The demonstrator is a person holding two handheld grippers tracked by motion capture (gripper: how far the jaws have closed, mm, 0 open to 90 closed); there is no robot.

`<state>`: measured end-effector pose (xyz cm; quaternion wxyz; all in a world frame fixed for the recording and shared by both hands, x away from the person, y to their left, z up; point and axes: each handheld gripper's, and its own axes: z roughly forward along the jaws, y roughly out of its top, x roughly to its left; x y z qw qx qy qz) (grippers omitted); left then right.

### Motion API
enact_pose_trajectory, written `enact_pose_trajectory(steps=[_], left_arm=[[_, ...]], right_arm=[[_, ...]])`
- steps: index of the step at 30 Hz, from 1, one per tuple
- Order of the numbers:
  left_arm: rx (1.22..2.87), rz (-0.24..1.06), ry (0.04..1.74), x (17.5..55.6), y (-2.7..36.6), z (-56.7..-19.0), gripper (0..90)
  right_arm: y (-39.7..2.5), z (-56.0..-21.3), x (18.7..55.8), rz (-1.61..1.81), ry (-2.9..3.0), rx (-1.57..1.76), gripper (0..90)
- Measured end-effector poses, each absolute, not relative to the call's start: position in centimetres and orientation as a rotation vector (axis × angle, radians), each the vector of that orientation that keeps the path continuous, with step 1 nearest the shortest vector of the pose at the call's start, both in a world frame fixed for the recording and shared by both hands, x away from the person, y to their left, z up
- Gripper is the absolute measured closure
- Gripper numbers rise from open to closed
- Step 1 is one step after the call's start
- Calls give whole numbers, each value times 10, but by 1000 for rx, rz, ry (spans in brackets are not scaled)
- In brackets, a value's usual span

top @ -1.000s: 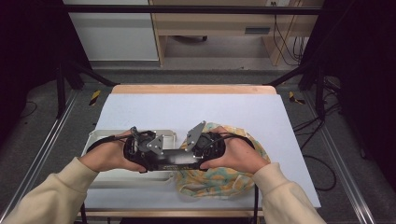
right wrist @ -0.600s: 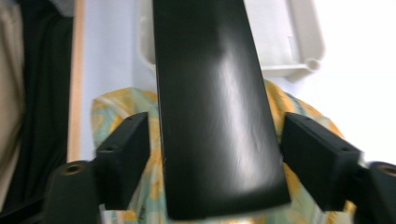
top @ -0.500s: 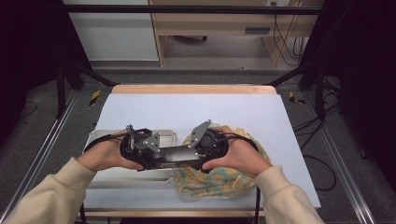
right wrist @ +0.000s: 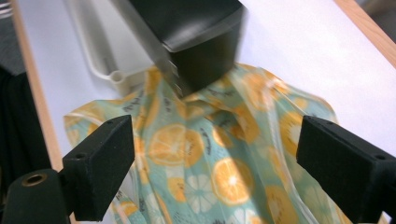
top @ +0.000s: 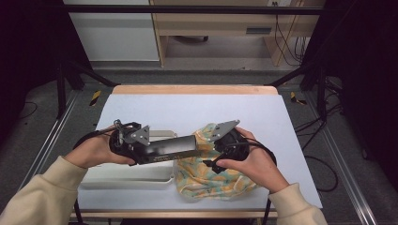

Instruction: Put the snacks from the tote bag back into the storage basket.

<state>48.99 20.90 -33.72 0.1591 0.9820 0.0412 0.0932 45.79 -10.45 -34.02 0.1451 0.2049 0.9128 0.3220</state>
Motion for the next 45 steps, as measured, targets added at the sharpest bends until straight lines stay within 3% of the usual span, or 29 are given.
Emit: enact_pose_trajectory(steps=[32, 45], left_arm=[[2774, 319, 197, 489, 251, -323, 435], [2788, 334, 199, 489, 266, -322, 435]], right_arm=[[-198, -349, 434, 1079, 2149, 1113, 81], [-232, -376, 418, 1016, 2030, 1218, 100]])
